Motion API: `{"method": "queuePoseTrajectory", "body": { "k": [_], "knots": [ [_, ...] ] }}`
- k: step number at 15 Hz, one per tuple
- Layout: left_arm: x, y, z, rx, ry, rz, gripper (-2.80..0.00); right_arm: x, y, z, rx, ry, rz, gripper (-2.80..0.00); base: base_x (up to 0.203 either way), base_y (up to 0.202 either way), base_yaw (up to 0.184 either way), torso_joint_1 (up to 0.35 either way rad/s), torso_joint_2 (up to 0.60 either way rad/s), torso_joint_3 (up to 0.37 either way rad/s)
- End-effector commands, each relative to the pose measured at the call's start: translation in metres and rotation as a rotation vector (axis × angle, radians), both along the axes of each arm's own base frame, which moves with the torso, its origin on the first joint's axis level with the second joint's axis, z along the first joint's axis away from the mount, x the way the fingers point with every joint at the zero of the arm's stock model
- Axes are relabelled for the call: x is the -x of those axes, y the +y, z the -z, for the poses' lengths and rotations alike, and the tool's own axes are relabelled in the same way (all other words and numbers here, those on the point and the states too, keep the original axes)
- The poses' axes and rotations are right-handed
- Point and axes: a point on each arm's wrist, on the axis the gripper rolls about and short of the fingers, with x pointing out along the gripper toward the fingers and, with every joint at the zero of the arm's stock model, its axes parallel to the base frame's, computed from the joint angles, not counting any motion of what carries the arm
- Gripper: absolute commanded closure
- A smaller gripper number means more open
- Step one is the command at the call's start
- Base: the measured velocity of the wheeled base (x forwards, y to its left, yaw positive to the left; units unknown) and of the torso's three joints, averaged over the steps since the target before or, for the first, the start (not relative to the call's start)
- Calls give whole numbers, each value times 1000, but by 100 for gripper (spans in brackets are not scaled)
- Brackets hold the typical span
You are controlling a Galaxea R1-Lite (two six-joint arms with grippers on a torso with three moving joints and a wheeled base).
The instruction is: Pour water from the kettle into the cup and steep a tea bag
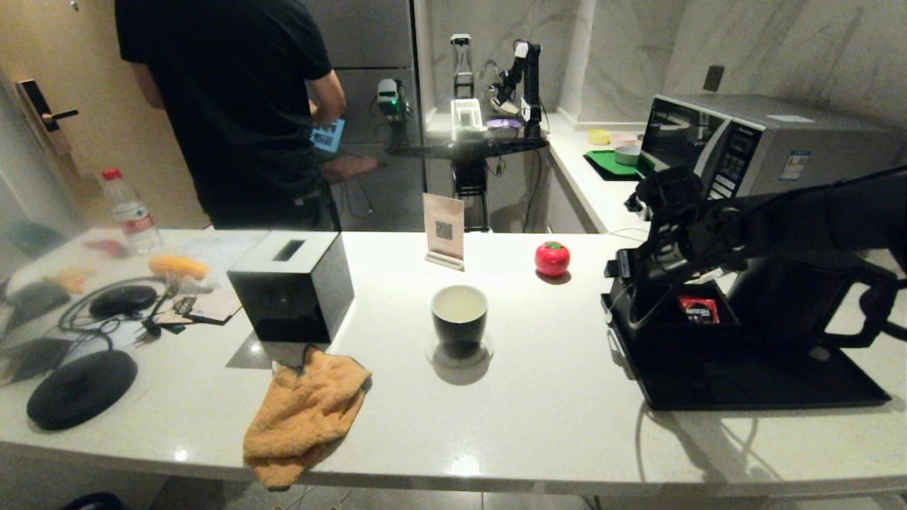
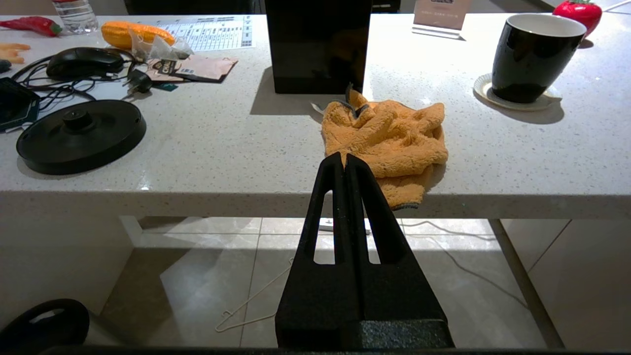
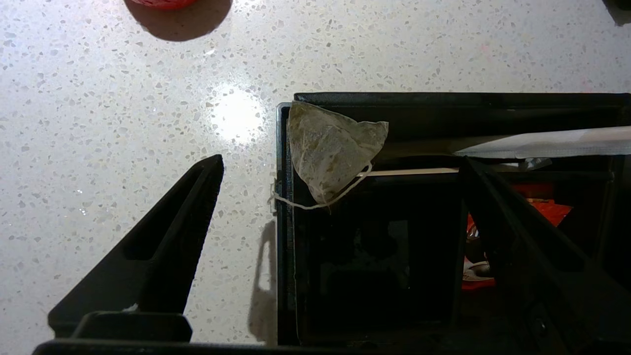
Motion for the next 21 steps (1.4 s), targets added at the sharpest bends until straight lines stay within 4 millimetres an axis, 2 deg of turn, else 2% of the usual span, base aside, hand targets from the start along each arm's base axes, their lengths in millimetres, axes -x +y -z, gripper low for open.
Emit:
{"method": "queuePoseTrajectory", "body": {
  "k": [1,6,7,21],
  "knots": [
    [0,0,0,1,0,-1,0,0,0,1,3,2,5,-280,0,0,0,0,0,0],
    [0,0,0,1,0,-1,0,-1,0,2,5,1,9,-280,0,0,0,0,0,0],
    [0,0,0,1,0,1,0,-1,0,1,5,0,7,0,0,0,0,0,0,0],
    [0,0,0,1,0,0,0,0,4,2,-8,0,19,0,0,0,0,0,0,0]
  ]
}}
